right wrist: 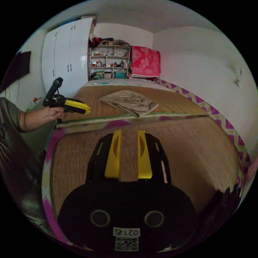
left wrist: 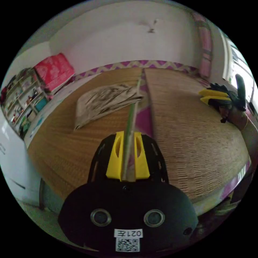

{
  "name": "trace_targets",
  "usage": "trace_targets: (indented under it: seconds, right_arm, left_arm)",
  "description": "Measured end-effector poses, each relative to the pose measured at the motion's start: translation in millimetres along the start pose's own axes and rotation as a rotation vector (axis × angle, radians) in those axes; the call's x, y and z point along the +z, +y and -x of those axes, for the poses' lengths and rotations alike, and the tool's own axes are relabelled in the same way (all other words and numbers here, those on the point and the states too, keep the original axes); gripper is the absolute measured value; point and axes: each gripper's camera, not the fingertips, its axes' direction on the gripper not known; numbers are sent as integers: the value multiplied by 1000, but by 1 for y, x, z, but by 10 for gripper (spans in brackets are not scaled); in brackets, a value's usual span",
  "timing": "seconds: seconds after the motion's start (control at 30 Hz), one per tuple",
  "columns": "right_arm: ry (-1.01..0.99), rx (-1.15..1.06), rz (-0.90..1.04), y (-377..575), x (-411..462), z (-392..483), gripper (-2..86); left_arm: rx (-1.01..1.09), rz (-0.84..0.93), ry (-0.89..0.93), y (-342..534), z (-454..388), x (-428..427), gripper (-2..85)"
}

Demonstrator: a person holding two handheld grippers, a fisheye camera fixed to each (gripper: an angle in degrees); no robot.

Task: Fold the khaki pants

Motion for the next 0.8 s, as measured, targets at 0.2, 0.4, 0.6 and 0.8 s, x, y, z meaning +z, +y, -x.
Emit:
trace_targets:
  seconds: [0.2,0.4,0.6,0.8]
  right_arm:
    - [17,-191,92,-135,126,64,113]
    - [114,-435,216,-233,229,144,139]
    - [261,-596,358,-269,293,192,92]
    - [362,-633,367,-292,305,228,4]
  left_arm:
    - [-258,94,16,34,89,12,-9]
    - [-302,141,-55,54,122,10,-10]
    - [-329,136,-22,76,158,4,-10]
    - [-336,138,-12,95,190,-2,-8]
